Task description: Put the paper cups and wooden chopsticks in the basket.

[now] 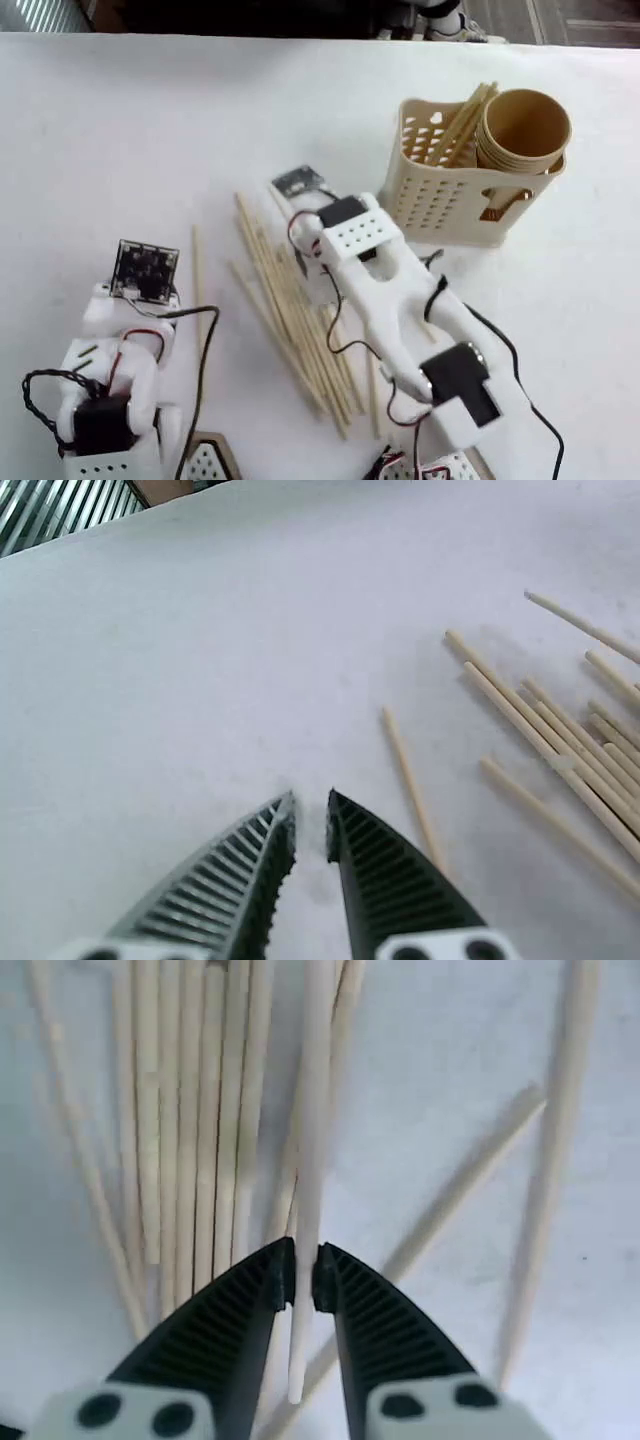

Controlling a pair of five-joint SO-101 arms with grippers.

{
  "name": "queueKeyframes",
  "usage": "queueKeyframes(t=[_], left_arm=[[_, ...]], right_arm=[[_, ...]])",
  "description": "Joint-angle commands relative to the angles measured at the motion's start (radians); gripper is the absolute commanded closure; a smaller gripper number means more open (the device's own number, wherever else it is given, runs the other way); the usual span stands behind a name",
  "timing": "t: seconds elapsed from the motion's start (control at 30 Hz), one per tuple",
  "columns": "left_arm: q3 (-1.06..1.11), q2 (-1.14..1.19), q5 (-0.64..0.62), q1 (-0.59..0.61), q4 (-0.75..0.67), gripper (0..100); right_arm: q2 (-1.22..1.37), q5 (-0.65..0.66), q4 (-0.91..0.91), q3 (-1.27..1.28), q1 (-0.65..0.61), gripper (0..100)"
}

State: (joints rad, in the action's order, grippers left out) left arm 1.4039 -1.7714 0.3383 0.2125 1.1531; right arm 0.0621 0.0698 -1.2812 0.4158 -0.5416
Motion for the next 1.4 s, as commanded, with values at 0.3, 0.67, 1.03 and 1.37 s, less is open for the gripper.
queueKeyframes(t=[0.3, 0.67, 1.03, 1.37], left_arm=[[-0.005, -0.005, 0.005, 0.004, -0.02, 93], [0.02, -0.005, 0.009, 0.004, -0.028, 93], [0.021, -0.005, 0.009, 0.004, -0.028, 93], [0.021, -0.005, 0.009, 0.004, -0.028, 93]], right_arm=[[0.107, -0.061, -0.065, -0.189, -0.012, 86.8], [0.374, -0.078, -0.058, -0.416, -0.067, 86.8], [0.527, -0.018, -0.09, -0.486, -0.038, 97.9], [0.188, -0.006, -0.229, -0.485, -0.042, 98.0]])
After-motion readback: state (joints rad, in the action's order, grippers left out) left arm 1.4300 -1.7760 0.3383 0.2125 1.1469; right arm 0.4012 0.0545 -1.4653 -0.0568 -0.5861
